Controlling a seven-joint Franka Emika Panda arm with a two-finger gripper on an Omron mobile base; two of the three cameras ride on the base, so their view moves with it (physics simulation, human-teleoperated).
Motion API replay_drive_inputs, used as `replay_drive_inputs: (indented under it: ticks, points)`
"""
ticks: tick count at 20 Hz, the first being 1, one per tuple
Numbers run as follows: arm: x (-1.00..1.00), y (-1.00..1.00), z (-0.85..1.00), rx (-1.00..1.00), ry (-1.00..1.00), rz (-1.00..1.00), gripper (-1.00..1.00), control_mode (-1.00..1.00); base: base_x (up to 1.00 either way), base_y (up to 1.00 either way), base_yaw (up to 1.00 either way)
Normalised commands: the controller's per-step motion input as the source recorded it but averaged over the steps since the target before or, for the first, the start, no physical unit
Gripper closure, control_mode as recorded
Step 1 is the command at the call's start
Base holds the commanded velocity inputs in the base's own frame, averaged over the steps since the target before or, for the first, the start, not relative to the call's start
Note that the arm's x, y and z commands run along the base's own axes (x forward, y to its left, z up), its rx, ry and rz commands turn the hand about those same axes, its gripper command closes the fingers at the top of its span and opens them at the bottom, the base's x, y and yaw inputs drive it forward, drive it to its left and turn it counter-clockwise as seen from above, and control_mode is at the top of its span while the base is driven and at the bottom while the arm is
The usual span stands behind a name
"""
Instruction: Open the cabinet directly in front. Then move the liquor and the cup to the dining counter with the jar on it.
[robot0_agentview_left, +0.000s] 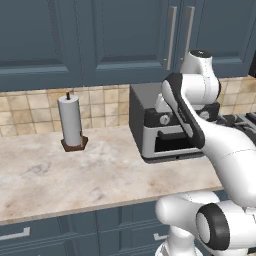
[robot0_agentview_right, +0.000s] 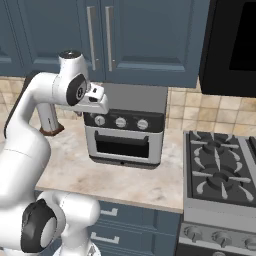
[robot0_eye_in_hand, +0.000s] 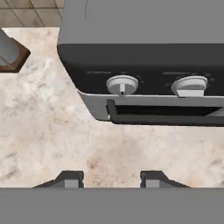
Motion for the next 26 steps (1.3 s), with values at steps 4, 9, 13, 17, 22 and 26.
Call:
replay_drive_inputs:
  ticks: [4, 9, 13, 17, 22, 26]
  points:
    - [-0.02, 0.00, 0.01, 0.00, -0.14, 0.00, -1.00, -1.00, 0.00, 0.00, 0.00]
    - [-0.40, 0.06, 0.34, -0.01, -0.45, 0.01, -1.00, -1.00, 0.00, 0.00, 0.00]
    - [-0.49, 0.02, 0.40, -0.01, -0.50, 0.01, -1.00, -1.00, 0.00, 0.00, 0.00]
    - [-0.54, 0.03, 0.46, 0.00, -0.52, 0.01, -1.00, -1.00, 0.00, 0.00, 0.00]
    - [-0.54, 0.03, 0.46, 0.00, -0.53, 0.01, -1.00, -1.00, 0.00, 0.00, 0.00]
    - [-0.53, 0.04, 0.49, 0.00, -0.54, 0.01, -1.00, -1.00, 0.00, 0.00, 0.00]
